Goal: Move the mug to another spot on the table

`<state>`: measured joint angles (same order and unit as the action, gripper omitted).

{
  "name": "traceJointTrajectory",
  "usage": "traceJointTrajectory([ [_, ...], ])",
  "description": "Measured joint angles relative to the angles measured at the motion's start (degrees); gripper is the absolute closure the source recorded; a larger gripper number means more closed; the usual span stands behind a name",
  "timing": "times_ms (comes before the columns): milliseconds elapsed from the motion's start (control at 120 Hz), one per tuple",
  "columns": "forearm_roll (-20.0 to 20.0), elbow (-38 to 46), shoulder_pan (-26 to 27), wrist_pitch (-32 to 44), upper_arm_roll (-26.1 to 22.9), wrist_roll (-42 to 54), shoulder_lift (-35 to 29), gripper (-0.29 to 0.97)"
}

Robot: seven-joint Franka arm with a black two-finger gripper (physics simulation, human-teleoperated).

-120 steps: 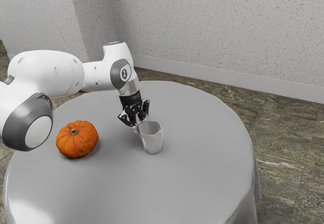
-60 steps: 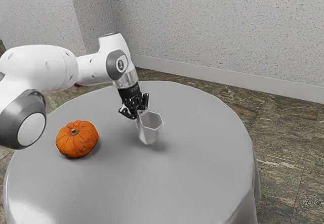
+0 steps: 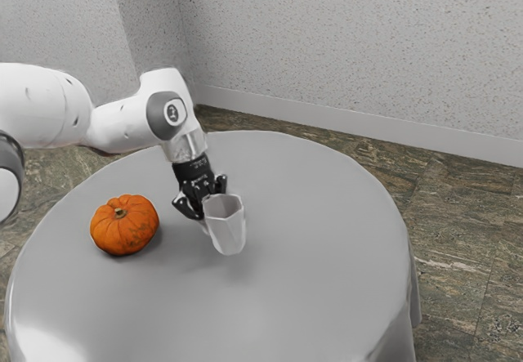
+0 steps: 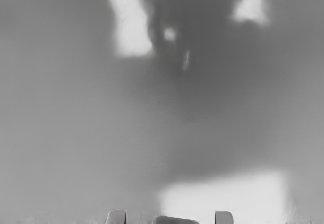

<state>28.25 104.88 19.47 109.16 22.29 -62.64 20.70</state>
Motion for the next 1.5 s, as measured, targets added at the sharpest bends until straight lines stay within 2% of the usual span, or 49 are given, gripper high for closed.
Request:
traceJointTrajectory([
  [150,-0.4,8.5,0.0,0.6,-0.4,0.5,-3.9,0.69],
  [392,-0.3,11.0,-0.2,2.6,-0.2,1.2,-2.9,0.70],
  [533,-0.3,13.5,-0.3,4.0,0.2,1.4,-2.8,0.75],
  [850,0.7,13.8,-0.4,7.2,0.3,1.6,-0.3,0.77],
  [883,0.7,13.8,-0.4,7.4,0.3,1.7,-0.2,0.74],
  [1008,1.2,13.9,-0.4,8.3,0.2,1.9,-0.3,0.51],
  [1100,1.4,14.0,-0.4,8.8,0.2,2.1,-0.3,0.38],
  [1358,1.4,13.8,-0.3,9.8,0.2,2.5,-1.5,0.16],
  [1500,1.1,13.6,-0.3,10.3,0.3,2.6,-2.3,0.08],
])
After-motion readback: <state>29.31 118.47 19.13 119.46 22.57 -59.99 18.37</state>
